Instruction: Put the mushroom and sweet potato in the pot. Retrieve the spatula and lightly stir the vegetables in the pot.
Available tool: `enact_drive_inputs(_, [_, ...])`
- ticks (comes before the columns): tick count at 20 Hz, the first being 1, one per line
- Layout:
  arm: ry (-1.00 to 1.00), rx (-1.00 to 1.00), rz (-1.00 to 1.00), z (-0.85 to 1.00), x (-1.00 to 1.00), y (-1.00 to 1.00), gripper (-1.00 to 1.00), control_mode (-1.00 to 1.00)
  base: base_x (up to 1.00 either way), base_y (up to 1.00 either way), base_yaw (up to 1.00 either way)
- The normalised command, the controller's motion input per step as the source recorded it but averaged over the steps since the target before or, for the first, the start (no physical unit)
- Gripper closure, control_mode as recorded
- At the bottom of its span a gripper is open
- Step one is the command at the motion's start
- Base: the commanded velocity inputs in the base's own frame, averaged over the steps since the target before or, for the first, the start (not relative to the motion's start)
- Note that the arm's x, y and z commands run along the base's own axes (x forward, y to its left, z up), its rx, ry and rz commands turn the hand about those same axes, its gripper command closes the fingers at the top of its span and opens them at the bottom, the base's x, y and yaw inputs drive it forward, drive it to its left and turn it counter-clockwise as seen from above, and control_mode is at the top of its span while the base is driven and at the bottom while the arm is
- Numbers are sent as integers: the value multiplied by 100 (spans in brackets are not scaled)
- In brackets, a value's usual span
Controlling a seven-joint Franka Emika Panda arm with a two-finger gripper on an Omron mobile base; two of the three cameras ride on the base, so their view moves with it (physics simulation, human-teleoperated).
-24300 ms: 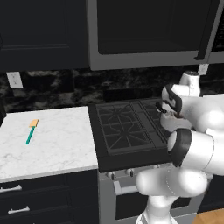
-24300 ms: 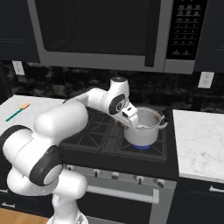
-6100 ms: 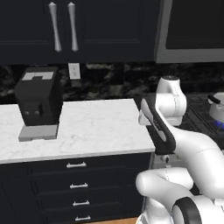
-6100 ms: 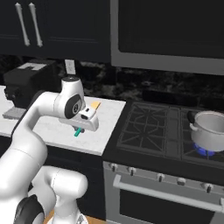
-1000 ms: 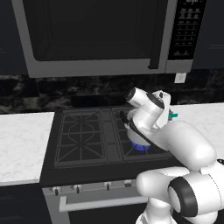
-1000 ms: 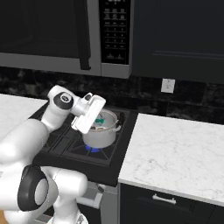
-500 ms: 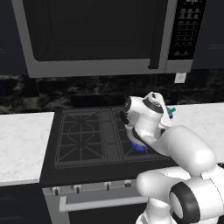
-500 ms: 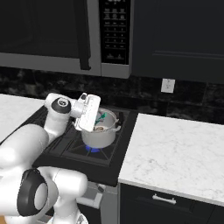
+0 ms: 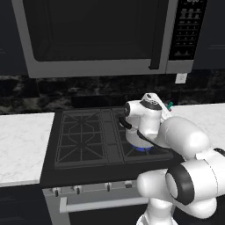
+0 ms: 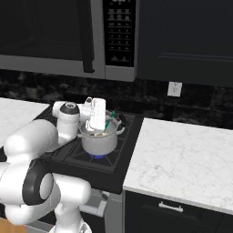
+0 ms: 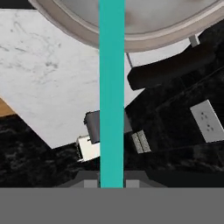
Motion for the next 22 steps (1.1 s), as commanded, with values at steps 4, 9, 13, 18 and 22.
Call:
enact_drive_inputs(4, [0, -17, -5, -15, 72, 3, 100, -100, 0, 0, 0])
enact_drive_inputs(9, [0, -5, -4, -6, 40, 35, 100, -100, 0, 0, 0])
enact_drive_inputs(13, [2, -2, 0, -4, 6, 27, 100, -100, 0, 0, 0])
enact_drive_inputs(18, [0, 0, 2, 0, -1, 9, 100, -100, 0, 0, 0])
enact_drive_inputs(22, [-5, 0, 16, 2, 3, 4, 100, -100, 0, 0, 0])
